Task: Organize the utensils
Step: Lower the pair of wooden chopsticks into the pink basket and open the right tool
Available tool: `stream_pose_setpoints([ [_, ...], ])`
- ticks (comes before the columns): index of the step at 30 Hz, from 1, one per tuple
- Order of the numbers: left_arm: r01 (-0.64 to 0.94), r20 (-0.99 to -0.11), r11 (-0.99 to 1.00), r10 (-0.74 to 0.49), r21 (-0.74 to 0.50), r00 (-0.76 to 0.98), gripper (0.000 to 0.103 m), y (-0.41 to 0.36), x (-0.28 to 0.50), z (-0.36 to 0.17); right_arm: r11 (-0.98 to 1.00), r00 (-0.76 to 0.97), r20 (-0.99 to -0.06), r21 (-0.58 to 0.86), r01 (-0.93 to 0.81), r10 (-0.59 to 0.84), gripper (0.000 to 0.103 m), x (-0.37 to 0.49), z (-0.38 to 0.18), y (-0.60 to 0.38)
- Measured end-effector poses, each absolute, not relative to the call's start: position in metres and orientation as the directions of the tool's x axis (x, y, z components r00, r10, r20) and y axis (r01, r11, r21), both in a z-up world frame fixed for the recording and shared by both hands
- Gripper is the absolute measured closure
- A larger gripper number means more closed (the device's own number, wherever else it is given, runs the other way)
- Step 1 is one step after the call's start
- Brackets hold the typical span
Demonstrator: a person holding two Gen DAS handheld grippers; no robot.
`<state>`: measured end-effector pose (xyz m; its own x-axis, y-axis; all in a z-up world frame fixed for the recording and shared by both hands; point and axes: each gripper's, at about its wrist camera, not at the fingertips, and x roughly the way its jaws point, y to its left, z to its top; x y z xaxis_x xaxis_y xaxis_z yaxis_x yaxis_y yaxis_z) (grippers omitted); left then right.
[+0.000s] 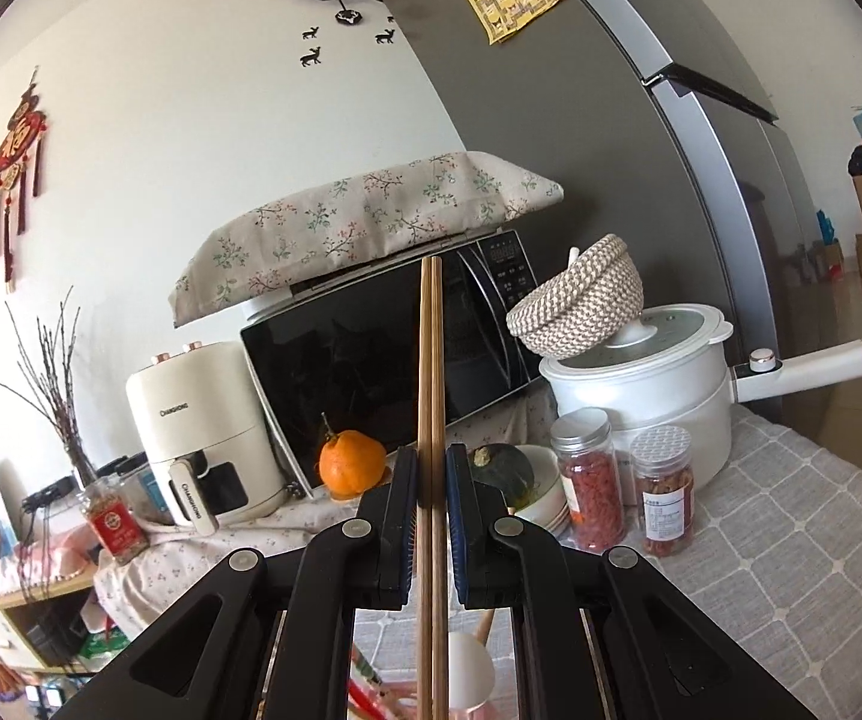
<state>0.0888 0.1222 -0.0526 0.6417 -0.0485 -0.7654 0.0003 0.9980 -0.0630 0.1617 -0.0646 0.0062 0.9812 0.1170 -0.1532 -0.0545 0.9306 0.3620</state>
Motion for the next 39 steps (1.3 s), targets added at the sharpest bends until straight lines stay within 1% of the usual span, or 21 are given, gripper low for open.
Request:
stream_pose_setpoints([
  [7, -0.020, -0.771, 0.999, -0.015, -0.037, 0.636, 0.044, 0.125, 0.095, -0.060, 0.954, 0.993, -0.100, 0.299, -0.029, 0.061, 0.093, 0.163, -0.014, -0.045],
  [13, -0.037, -0.781, 0.999, -0.002, -0.032, 0.625, 0.044, 0.126, 0.099, -0.066, 0.956, 0.991, -0.115, 0.291, -0.034, 0.070, 0.093, 0.157, -0.030, -0.042],
  [17, -0.026, -0.784, 0.999, -0.008, -0.031, 0.620, 0.044, 0.122, 0.099, -0.067, 0.955, 0.989, -0.119, 0.293, -0.050, 0.089, 0.092, 0.147, -0.029, -0.048],
  [19, -0.018, -0.788, 0.999, -0.023, -0.044, 0.616, 0.044, 0.120, 0.100, -0.067, 0.953, 0.987, -0.124, 0.298, -0.060, 0.101, 0.090, 0.142, -0.024, -0.055],
  [21, -0.014, -0.790, 0.998, -0.039, -0.060, 0.612, 0.043, 0.118, 0.099, -0.065, 0.952, 0.985, -0.137, 0.301, -0.061, 0.106, 0.083, 0.138, -0.016, -0.063],
  [23, -0.010, -0.792, 0.997, -0.056, -0.077, 0.608, 0.041, 0.116, 0.098, -0.064, 0.952, 0.981, -0.161, 0.302, -0.057, 0.110, 0.078, 0.135, -0.008, -0.071],
  [25, -0.010, -0.793, 0.996, -0.065, -0.089, 0.606, 0.035, 0.113, 0.096, -0.062, 0.953, 0.975, -0.192, 0.299, -0.051, 0.112, 0.075, 0.133, 0.000, -0.080],
  [28, -0.013, -0.798, 0.995, -0.075, -0.104, 0.598, 0.029, 0.108, 0.092, -0.061, 0.955, 0.958, -0.256, 0.292, -0.047, 0.125, 0.068, 0.131, 0.011, -0.095],
  [30, -0.020, -0.804, 0.993, -0.081, -0.114, 0.589, 0.026, 0.105, 0.090, -0.060, 0.958, 0.941, -0.305, 0.283, -0.053, 0.143, 0.058, 0.129, 0.016, -0.104],
  [31, -0.026, -0.808, 0.993, -0.082, -0.119, 0.584, 0.024, 0.103, 0.089, -0.060, 0.960, 0.931, -0.335, 0.274, -0.054, 0.148, 0.056, 0.128, 0.017, -0.108],
  [35, -0.042, -0.833, 0.988, -0.103, -0.150, 0.544, 0.022, 0.091, 0.086, -0.064, 0.967, 0.874, -0.456, 0.248, -0.054, 0.165, 0.044, 0.123, 0.014, -0.129],
  [39, -0.051, -0.847, 0.983, -0.125, -0.176, 0.516, 0.022, 0.079, 0.084, -0.066, 0.973, 0.807, -0.573, 0.228, -0.011, 0.143, 0.041, 0.118, 0.000, -0.153],
])
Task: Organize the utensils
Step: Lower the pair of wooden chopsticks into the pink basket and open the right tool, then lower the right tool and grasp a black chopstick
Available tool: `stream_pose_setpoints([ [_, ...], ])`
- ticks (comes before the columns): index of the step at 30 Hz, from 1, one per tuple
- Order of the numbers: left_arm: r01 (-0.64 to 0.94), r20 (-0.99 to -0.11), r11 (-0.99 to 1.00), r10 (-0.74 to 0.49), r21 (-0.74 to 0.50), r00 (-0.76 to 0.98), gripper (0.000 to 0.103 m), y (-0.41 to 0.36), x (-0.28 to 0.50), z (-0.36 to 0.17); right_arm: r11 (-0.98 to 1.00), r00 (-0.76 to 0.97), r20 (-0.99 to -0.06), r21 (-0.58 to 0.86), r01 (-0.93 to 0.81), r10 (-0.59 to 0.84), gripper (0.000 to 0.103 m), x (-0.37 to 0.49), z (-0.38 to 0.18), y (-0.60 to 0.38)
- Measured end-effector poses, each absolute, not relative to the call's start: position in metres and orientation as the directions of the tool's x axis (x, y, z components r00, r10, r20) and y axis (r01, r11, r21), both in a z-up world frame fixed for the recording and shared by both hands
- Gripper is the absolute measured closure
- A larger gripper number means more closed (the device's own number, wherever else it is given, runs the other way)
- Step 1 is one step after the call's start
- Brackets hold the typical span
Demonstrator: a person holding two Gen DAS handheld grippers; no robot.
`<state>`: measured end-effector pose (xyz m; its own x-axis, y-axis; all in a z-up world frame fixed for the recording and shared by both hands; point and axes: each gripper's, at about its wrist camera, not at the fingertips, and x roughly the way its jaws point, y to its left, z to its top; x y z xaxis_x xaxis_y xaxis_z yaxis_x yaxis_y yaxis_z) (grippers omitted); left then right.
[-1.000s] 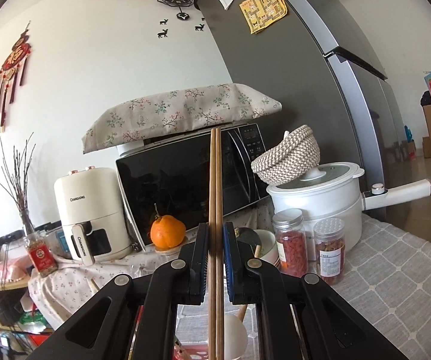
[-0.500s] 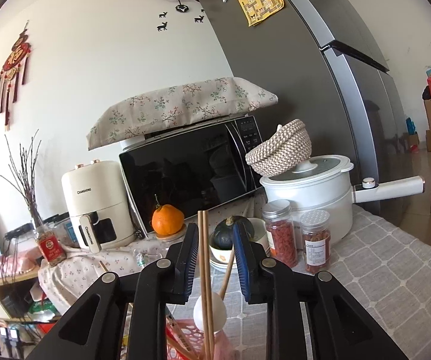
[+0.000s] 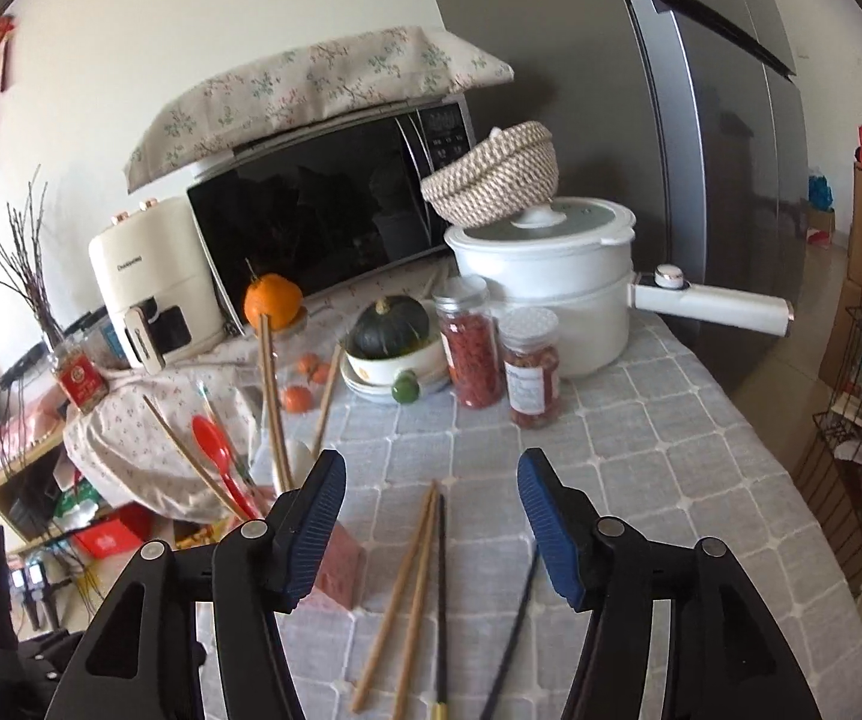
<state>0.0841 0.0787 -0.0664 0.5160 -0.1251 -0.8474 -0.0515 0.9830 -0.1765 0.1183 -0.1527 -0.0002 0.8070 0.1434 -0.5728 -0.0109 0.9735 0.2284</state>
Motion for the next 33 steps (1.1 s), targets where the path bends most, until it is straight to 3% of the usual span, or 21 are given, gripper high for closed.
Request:
stream_pose_setpoints([
  [6, -0.077, -0.863, 0.978, -0.132, -0.193, 0.488, 0.021, 0.062, 0.081, -0.078, 0.977, 0.688, -0.712, 0.212, 0.018, 0.142, 0.034, 0.119, -0.028, -0.181],
  [16, -0.011, -0.891, 0.993, -0.104, -0.121, 0.443, 0.021, 0.038, 0.092, -0.098, 0.985, 0.427, -0.897, 0.157, 0.070, 0.113, 0.031, 0.144, -0.095, -0.204],
  [33, 0.050, -0.900, 0.996, -0.087, -0.073, 0.428, 0.021, 0.016, 0.108, -0.107, 0.988, 0.307, -0.946, 0.134, 0.080, 0.103, 0.033, 0.190, -0.154, -0.174],
])
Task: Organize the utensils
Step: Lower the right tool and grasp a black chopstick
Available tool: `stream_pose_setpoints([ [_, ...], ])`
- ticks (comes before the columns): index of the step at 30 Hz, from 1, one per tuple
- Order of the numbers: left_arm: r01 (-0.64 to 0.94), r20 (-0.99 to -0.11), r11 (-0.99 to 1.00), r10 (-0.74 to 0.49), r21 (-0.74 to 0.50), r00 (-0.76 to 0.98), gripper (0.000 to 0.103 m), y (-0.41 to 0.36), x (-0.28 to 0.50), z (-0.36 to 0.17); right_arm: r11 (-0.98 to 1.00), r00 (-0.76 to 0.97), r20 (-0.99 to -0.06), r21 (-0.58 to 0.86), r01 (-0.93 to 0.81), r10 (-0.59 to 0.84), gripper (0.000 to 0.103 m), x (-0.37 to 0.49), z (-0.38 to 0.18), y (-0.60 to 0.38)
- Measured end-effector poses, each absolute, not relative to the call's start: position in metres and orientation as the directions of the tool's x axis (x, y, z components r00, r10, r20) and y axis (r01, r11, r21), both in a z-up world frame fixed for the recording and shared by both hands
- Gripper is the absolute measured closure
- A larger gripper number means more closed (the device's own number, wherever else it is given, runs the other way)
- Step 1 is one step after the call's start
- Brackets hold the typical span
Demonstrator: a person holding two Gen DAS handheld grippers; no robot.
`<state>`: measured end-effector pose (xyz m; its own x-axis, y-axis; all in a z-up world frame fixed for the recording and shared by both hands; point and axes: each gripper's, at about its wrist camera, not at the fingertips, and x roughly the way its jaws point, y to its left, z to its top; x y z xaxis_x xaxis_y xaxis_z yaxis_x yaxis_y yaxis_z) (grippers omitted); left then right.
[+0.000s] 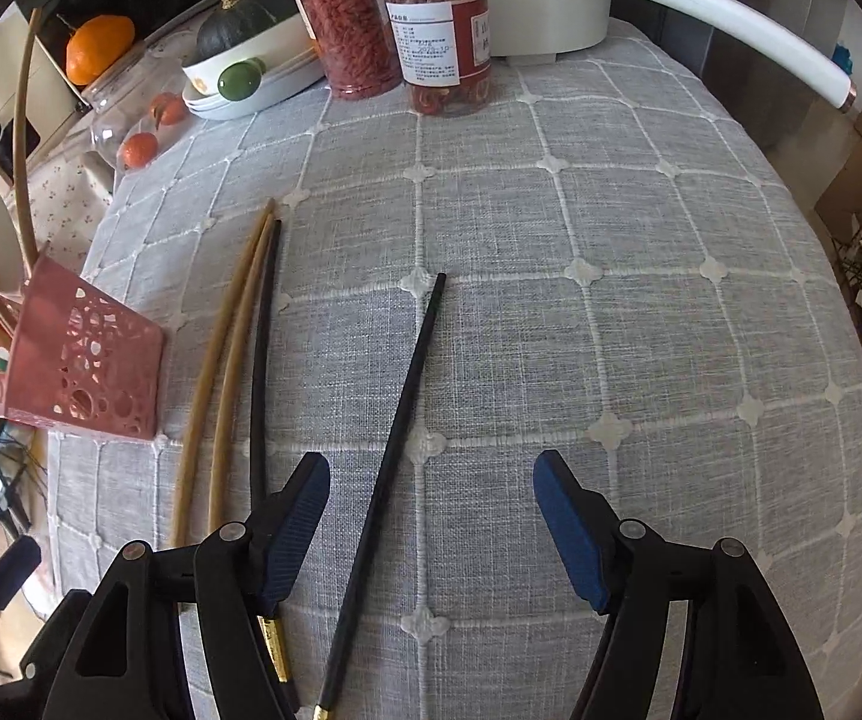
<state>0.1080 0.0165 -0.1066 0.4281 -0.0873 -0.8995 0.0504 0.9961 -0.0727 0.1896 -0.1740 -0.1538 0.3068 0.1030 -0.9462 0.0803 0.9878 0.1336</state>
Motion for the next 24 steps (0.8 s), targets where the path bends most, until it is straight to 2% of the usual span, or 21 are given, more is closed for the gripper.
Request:
stream_pose_setpoints([
  [4, 0.055, -0.899, 0.996, -0.092, -0.076, 0.427, 0.021, 0.014, 0.108, -0.108, 0.994, 0.304, -0.951, 0.082, 0.066, 0.058, 0.042, 0.194, -0.160, -0.164],
  [7, 0.061, -0.899, 0.995, -0.093, -0.074, 0.427, 0.021, 0.011, 0.109, -0.108, 0.999, 0.305, -0.952, 0.027, 0.039, 0.014, 0.058, 0.194, -0.160, -0.157],
  [11, 0.072, -0.894, 0.994, -0.102, -0.079, 0.436, 0.021, 0.008, 0.109, -0.107, 1.000, 0.301, -0.953, 0.025, -0.004, 0.025, 0.088, 0.194, -0.160, -0.154],
  [17, 0.118, -0.875, 0.986, -0.157, -0.115, 0.458, 0.021, -0.003, 0.109, -0.103, 0.997, 0.279, -0.957, 0.071, -0.037, 0.079, 0.097, 0.188, -0.158, -0.159],
  [20, 0.140, -0.863, 0.972, -0.230, -0.187, 0.449, 0.037, -0.009, 0.113, -0.104, 0.993, 0.270, -0.955, 0.117, -0.024, 0.119, 0.097, 0.185, -0.154, -0.170],
  [22, 0.148, -0.856, 0.953, -0.303, -0.265, 0.419, 0.060, -0.012, 0.118, -0.109, 0.988, 0.268, -0.952, 0.151, -0.010, 0.148, 0.097, 0.181, -0.150, -0.178],
  [24, 0.152, -0.847, 0.933, -0.361, -0.327, 0.391, 0.069, -0.019, 0.125, -0.114, 0.984, 0.272, -0.947, 0.176, -0.007, 0.172, 0.097, 0.178, -0.144, -0.187],
])
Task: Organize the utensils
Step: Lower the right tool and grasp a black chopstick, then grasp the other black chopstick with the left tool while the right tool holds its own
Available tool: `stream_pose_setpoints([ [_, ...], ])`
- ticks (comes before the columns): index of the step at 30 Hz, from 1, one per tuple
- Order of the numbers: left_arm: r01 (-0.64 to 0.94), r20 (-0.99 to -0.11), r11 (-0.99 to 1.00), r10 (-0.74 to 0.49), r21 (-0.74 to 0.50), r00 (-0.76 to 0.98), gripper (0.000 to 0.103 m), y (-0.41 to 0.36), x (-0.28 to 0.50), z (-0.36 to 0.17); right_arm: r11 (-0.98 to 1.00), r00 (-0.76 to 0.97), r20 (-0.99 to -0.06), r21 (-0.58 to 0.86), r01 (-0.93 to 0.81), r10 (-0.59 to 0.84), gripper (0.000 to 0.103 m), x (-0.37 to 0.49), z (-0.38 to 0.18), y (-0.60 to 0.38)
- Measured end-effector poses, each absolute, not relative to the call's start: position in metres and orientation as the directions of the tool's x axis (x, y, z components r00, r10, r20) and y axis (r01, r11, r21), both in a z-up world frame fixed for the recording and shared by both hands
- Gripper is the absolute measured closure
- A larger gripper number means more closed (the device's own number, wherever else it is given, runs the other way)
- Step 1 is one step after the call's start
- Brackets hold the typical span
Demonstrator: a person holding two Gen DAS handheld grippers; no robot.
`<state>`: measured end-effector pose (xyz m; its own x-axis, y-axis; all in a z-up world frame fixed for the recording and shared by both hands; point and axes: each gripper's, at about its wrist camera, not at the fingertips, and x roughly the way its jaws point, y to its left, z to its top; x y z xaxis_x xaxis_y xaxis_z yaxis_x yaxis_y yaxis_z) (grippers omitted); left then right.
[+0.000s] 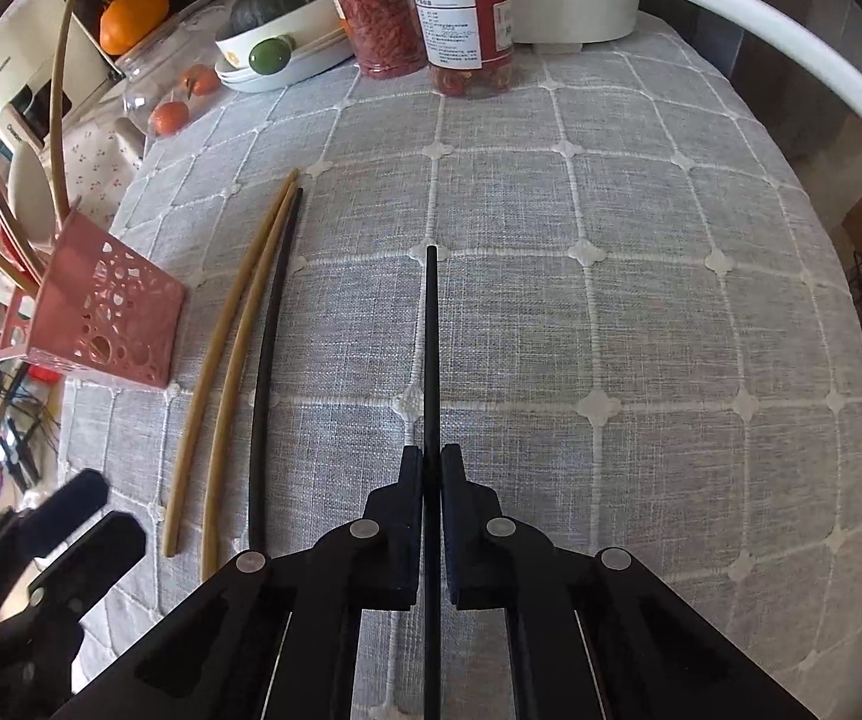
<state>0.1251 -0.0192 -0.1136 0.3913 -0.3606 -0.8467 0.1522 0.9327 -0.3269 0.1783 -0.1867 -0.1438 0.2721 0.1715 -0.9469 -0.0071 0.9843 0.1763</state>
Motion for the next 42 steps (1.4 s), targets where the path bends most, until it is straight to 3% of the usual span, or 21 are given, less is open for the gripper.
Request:
stream_pose_setpoints([
  [5, 0.163, -0.845, 0.928, -0.371, -0.334, 0.384, 0.080, -0.042, 0.141, -0.126, 0.975, 0.281, -0.935, 0.220, -0.015, 0.215, 0.097, 0.167, -0.131, -0.205],
  [11, 0.159, -0.891, 0.959, -0.276, -0.233, 0.360, 0.091, -0.056, 0.148, -0.150, 0.964, 0.264, -0.929, 0.266, -0.013, 0.260, 0.097, 0.155, -0.126, -0.226],
  [16, 0.198, -0.905, 0.957, -0.268, -0.211, 0.329, 0.101, -0.054, 0.140, -0.149, 0.957, 0.265, -0.923, 0.291, 0.003, 0.280, 0.097, 0.150, -0.122, -0.240],
  [22, 0.334, -0.931, 0.914, -0.306, -0.228, 0.201, 0.102, -0.060, 0.111, -0.140, 0.950, 0.269, -0.917, 0.311, 0.022, 0.294, 0.097, 0.146, -0.118, -0.254],
  [26, 0.348, -0.912, 0.914, -0.310, -0.208, 0.269, 0.100, -0.053, 0.105, -0.127, 0.947, 0.270, -0.916, 0.318, 0.039, 0.297, 0.097, 0.143, -0.117, -0.262],
  [28, 0.314, -0.903, 0.925, -0.311, -0.215, 0.297, 0.081, -0.048, 0.112, -0.127, 0.946, 0.269, -0.916, 0.321, 0.047, 0.298, 0.097, 0.142, -0.117, -0.263],
  [30, 0.277, -0.894, 0.934, -0.313, -0.227, 0.322, 0.074, -0.048, 0.121, -0.130, 0.945, 0.269, -0.915, 0.324, 0.052, 0.299, 0.097, 0.141, -0.117, -0.264],
  [38, 0.218, -0.911, 0.961, -0.235, -0.167, 0.340, 0.074, -0.060, 0.142, -0.155, 0.946, 0.266, -0.917, 0.321, 0.051, 0.296, 0.097, 0.139, -0.117, -0.265],
  [39, 0.222, -0.906, 0.962, -0.230, -0.157, 0.356, 0.079, -0.060, 0.141, -0.154, 0.946, 0.265, -0.918, 0.320, 0.055, 0.295, 0.096, 0.139, -0.118, -0.267],
  [40, 0.232, -0.907, 0.961, -0.226, -0.149, 0.355, 0.092, -0.059, 0.141, -0.154, 0.946, 0.264, -0.918, 0.320, 0.059, 0.294, 0.096, 0.139, -0.118, -0.268],
  [42, 0.255, -0.915, 0.955, -0.231, -0.149, 0.332, 0.094, -0.060, 0.139, -0.152, 0.946, 0.263, -0.919, 0.319, 0.063, 0.293, 0.096, 0.139, -0.118, -0.268],
])
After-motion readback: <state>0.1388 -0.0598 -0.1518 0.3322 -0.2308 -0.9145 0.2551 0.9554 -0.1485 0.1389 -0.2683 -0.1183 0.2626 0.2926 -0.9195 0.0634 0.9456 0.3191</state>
